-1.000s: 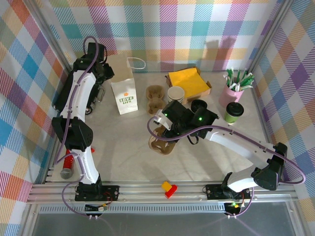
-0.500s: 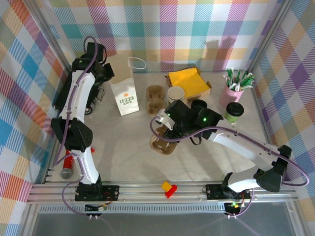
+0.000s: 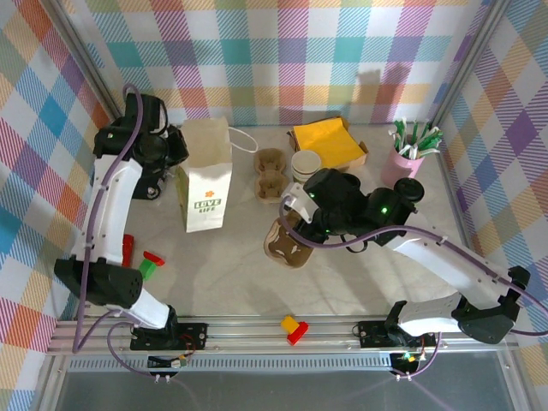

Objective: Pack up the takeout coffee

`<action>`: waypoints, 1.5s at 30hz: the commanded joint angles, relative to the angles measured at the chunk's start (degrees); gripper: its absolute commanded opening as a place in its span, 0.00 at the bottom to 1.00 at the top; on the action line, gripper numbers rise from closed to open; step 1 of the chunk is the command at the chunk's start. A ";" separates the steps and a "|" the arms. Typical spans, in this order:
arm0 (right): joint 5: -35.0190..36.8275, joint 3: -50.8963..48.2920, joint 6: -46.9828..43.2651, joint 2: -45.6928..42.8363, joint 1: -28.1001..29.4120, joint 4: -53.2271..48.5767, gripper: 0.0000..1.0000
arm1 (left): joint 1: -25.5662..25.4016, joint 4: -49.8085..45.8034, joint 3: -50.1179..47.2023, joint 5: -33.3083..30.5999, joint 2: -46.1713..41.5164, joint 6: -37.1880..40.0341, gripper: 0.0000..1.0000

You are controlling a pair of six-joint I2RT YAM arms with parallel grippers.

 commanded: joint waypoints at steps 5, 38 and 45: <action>-0.78 5.47 2.52 -2.21 0.20 -3.71 0.47 | -2.30 -4.60 -5.57 7.24 -9.43 -2.40 0.00; -29.93 29.89 5.97 6.20 -9.57 -10.72 0.51 | -21.52 14.37 -22.81 29.07 -11.88 17.01 0.00; -39.45 29.19 6.14 10.34 -14.60 -13.11 0.51 | -21.60 13.11 -20.95 30.37 -8.57 21.82 0.00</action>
